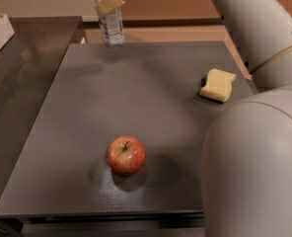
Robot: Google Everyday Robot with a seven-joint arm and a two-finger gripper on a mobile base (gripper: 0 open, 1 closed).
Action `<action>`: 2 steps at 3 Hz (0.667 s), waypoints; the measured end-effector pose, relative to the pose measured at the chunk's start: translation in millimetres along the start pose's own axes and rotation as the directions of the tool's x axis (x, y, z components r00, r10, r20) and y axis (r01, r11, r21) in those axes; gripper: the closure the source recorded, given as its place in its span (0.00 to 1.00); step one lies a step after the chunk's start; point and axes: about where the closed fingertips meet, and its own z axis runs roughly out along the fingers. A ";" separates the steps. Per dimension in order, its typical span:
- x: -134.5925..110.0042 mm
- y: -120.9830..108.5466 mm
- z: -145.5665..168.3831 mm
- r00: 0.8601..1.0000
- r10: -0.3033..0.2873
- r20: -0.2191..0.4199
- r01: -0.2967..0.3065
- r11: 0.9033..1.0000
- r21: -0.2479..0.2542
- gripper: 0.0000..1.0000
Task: Pick blue plastic bottle
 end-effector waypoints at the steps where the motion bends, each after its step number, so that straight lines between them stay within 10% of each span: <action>1: -14.4 0.6 -77.1 0.998 -0.055 0.038 0.055 0.998 0.016 1.00; 2: -14.3 0.7 -76.8 0.998 -0.055 0.038 0.055 0.998 0.016 1.00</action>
Offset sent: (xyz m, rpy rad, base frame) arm -0.0393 -0.0788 0.0940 0.0251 -0.1050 0.0309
